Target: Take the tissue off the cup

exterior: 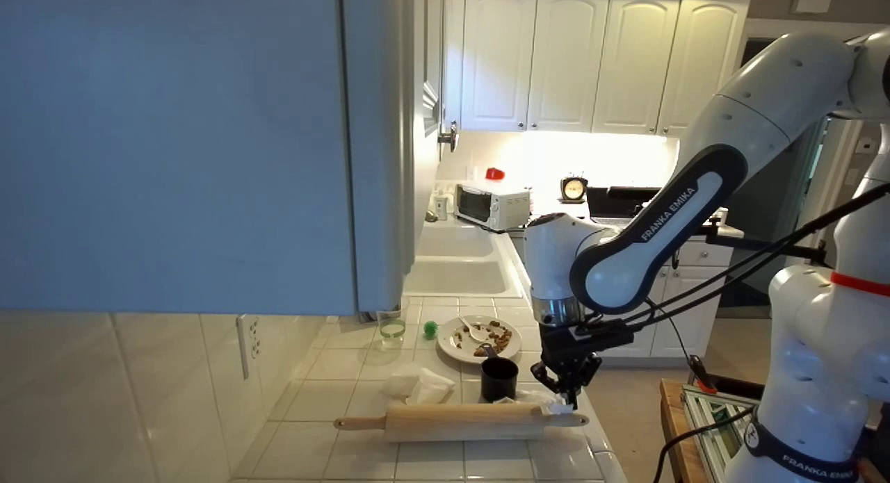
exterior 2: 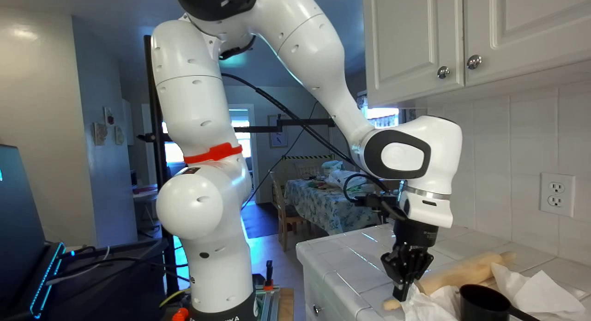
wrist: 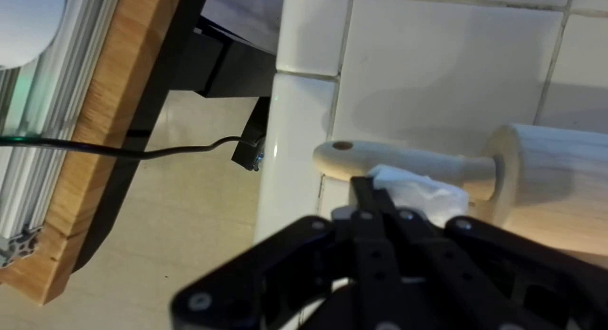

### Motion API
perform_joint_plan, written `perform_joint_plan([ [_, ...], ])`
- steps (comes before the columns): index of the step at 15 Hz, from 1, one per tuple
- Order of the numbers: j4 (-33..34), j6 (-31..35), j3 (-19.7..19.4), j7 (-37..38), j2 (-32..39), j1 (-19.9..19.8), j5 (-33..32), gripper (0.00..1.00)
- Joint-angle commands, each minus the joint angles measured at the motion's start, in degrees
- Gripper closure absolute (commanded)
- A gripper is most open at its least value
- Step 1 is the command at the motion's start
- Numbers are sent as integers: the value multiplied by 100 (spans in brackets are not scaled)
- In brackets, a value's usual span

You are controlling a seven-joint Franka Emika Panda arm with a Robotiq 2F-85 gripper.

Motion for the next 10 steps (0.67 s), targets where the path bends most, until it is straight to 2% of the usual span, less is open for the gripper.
perform_joint_plan([
  [1,-174,337,-86,278,-143,-263,-166,100],
  [7,-32,486,-176,1137,-1,-769,-1268,100],
  [10,-21,461,-222,1690,-28,-906,-1539,100],
])
